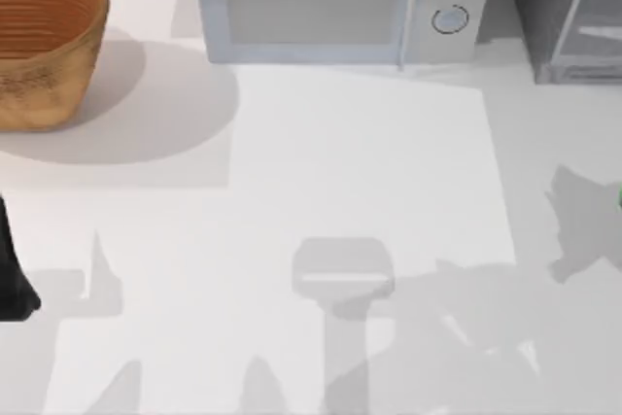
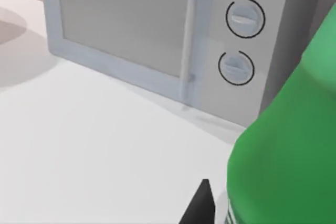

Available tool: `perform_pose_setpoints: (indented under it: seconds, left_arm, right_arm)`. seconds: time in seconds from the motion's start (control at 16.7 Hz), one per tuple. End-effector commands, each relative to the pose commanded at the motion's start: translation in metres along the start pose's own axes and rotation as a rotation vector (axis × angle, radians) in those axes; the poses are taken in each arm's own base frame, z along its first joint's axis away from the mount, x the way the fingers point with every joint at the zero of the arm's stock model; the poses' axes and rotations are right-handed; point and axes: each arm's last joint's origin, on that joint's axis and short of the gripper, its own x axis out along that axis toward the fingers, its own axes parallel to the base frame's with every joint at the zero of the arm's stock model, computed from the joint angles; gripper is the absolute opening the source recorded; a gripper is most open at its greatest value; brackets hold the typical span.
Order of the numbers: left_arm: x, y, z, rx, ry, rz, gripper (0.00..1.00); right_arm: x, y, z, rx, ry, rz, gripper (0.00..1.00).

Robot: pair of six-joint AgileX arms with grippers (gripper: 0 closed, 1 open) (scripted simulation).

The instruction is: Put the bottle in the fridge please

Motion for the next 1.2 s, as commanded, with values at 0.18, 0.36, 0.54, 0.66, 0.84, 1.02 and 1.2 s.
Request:
perform_pose_setpoints:
  seconds: [0.18, 0.36, 0.54, 0.66, 0.84, 1.02, 1.2]
  left_arm:
    - [0.000, 0.000, 0.000, 0.000, 0.000, 0.000, 1.00]
    - [0.000, 0.000, 0.000, 0.000, 0.000, 0.000, 1.00]
    - [0.000, 0.000, 0.000, 0.000, 0.000, 0.000, 1.00]
    - [0.000, 0.000, 0.000, 0.000, 0.000, 0.000, 1.00]
    - [0.000, 0.000, 0.000, 0.000, 0.000, 0.000, 1.00]
    - [0.000, 0.000, 0.000, 0.000, 0.000, 0.000, 1.00]
    - [0.000, 0.000, 0.000, 0.000, 0.000, 0.000, 1.00]
  right_arm:
    - [-0.026, 0.020, 0.011, 0.003, -0.040, -0.143, 0.01]
    - [-0.049, 0.037, 0.010, 0.021, -0.089, -0.282, 0.01]
    - [-0.065, 0.049, 0.002, 0.051, -0.134, -0.400, 0.01]
    - [-0.071, 0.054, -0.006, 0.074, -0.148, -0.460, 0.01]
    - [-0.074, 0.057, -0.015, 0.102, -0.149, -0.516, 0.01]
    - [-0.075, 0.058, -0.017, 0.108, -0.147, -0.527, 0.01]
    - [-0.075, 0.057, -0.017, 0.109, -0.146, -0.527, 0.01]
